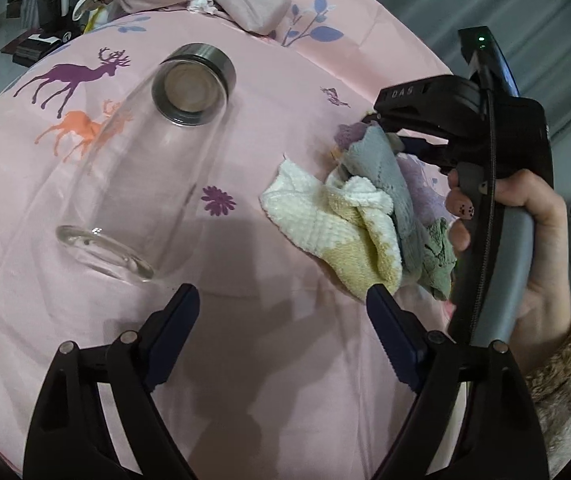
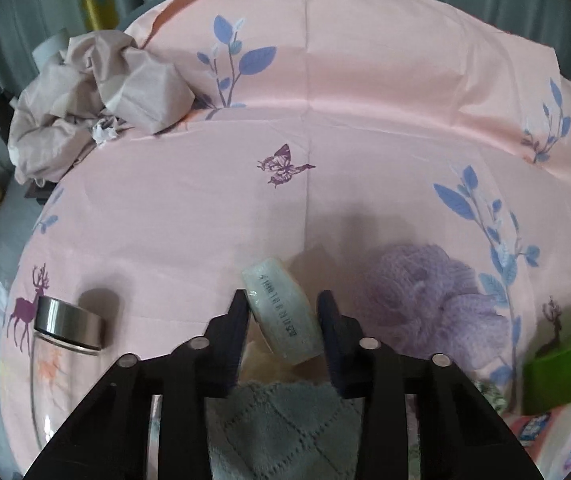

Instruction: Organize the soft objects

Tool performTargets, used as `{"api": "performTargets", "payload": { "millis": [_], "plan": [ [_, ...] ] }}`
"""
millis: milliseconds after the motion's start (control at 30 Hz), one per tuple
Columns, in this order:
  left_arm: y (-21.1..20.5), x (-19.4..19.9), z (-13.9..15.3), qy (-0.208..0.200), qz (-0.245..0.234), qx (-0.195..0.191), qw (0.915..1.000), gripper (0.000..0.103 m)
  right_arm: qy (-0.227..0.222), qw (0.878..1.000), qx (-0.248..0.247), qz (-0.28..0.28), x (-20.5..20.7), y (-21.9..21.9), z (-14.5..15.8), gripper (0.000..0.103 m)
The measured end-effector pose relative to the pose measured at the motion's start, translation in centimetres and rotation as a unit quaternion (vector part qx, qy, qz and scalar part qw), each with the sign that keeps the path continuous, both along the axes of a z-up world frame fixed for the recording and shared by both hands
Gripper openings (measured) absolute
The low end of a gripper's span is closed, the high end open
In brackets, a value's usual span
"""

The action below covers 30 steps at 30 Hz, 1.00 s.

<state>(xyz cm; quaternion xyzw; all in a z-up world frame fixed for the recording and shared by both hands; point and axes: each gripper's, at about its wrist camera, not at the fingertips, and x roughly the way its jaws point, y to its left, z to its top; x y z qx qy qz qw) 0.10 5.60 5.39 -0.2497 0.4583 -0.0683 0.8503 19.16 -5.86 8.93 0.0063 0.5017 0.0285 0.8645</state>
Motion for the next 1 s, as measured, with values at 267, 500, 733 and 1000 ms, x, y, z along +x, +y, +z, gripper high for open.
{"api": "performTargets", "payload": {
  "millis": [267,500,733,1000],
  "plan": [
    [0.2,0.0,-0.2,0.006,0.007,-0.004,0.9999,0.084,-0.061,0.997,0.050,-0.006,-3.8,-1.6,4.4,0.028],
    [0.3,-0.2,-0.1,0.007,0.015,-0.001,0.9999,0.084,-0.085,0.989,0.120,-0.015,-10.9,-4.2,7.8,0.028],
    [0.5,-0.6,-0.3,0.019,0.023,0.010,0.9995,0.082,-0.011,0.979,0.201,-0.025,-16.0,-6.5,3.7,0.028],
    [-0.5,-1.1,-0.4,0.028,-0.001,0.009,0.9996,0.077,0.083,0.973,0.214,-0.035,-17.1,-7.2,-1.4,0.028]
  ]
}}
